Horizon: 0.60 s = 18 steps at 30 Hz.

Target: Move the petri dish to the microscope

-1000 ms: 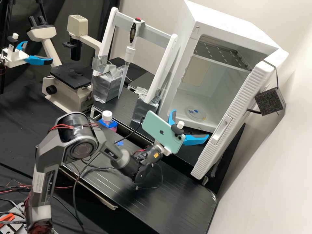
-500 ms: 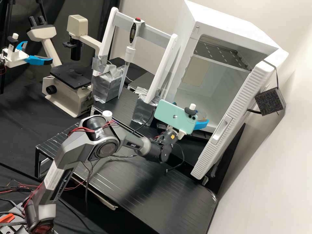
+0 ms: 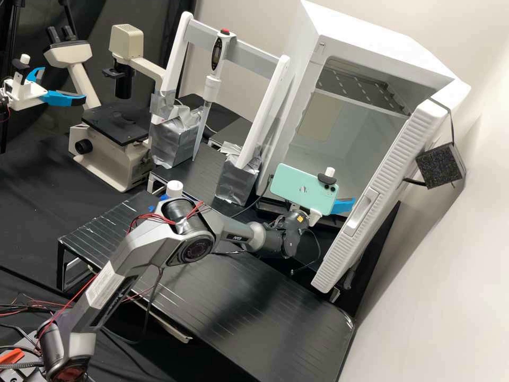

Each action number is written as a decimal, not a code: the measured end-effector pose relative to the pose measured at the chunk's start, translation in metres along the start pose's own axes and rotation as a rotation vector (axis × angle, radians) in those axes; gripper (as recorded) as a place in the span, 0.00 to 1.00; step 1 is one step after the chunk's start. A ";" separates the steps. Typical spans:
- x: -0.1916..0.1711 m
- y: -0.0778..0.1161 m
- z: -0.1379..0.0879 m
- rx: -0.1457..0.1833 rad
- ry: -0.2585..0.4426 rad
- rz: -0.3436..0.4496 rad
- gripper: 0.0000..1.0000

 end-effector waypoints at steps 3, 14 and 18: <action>0.004 -0.001 0.004 0.000 -0.012 0.001 1.00; 0.007 0.000 0.000 0.047 -0.006 0.035 1.00; 0.007 0.001 -0.001 0.069 -0.005 0.049 1.00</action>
